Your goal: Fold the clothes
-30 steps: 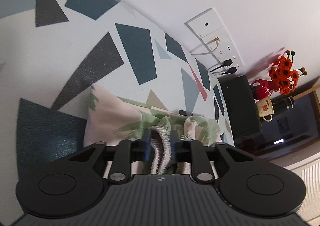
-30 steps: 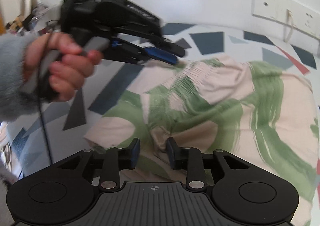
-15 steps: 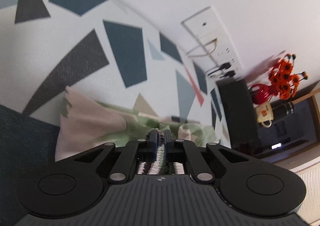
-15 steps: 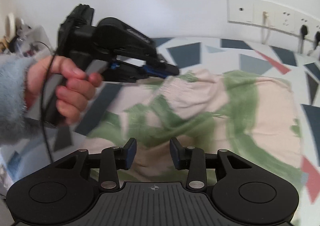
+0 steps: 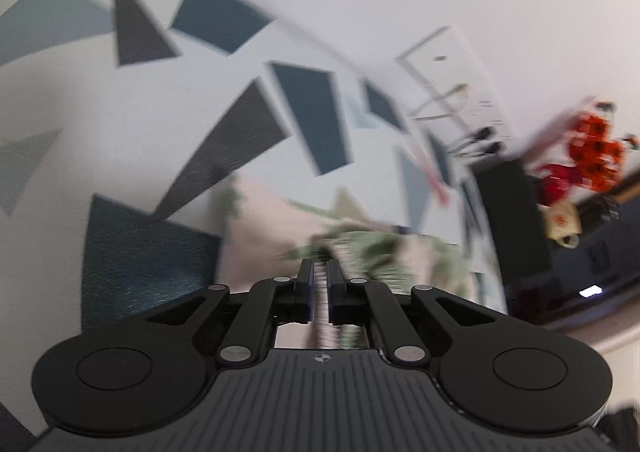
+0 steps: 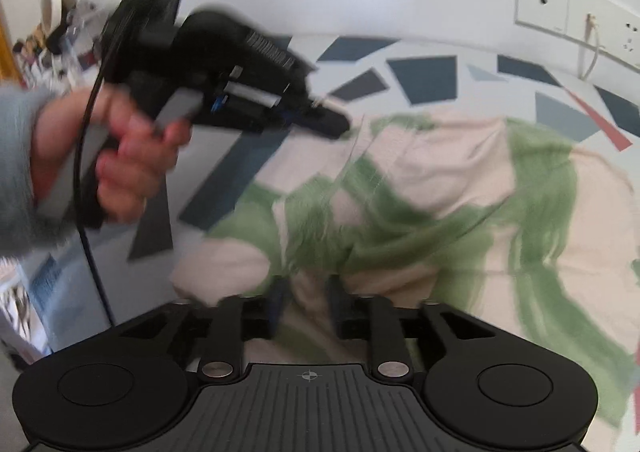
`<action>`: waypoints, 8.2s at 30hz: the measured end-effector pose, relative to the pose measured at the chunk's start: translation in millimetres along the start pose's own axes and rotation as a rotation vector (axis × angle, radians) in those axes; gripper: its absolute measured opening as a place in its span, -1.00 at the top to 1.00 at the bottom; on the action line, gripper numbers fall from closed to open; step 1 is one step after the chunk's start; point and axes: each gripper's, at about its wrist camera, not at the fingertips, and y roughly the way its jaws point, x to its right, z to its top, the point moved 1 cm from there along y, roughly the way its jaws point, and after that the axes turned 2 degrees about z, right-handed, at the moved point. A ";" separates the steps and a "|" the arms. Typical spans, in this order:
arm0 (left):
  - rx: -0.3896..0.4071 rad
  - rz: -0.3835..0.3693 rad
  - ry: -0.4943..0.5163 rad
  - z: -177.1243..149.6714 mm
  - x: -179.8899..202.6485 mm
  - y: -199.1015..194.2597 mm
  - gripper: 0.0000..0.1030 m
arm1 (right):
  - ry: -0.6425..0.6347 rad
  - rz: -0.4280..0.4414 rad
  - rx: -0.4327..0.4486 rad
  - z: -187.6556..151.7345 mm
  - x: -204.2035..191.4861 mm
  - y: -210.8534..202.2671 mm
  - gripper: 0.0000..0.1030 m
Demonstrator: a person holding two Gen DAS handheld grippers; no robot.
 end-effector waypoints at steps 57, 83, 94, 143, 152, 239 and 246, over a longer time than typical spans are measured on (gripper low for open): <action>-0.031 0.080 0.339 -81.4 18.1 -35.8 0.66 | 0.470 -0.009 0.136 97.0 65.4 67.3 -0.48; -0.124 0.201 0.409 -82.6 55.1 1.2 0.63 | 0.460 -0.525 0.238 -154.4 83.0 -89.2 -0.08; -0.120 0.195 0.370 -81.8 47.9 4.0 0.71 | 0.521 -0.490 0.308 -196.0 94.9 -110.5 0.91; -0.199 0.027 0.477 -147.9 186.0 60.2 0.52 | 0.470 -0.114 0.334 12.2 283.1 -64.2 -0.99; 0.087 0.402 0.282 -66.6 108.9 -3.8 -0.73 | 0.726 -0.185 0.444 -66.0 235.0 -97.3 -0.99; 0.786 0.959 -0.218 -316.9 57.0 -364.0 0.47 | -0.381 0.498 0.157 11.1 -217.0 -33.7 0.65; 0.895 1.150 -0.431 -448.5 46.9 -479.0 0.47 | -0.568 0.683 0.045 -57.4 -400.5 -30.9 0.65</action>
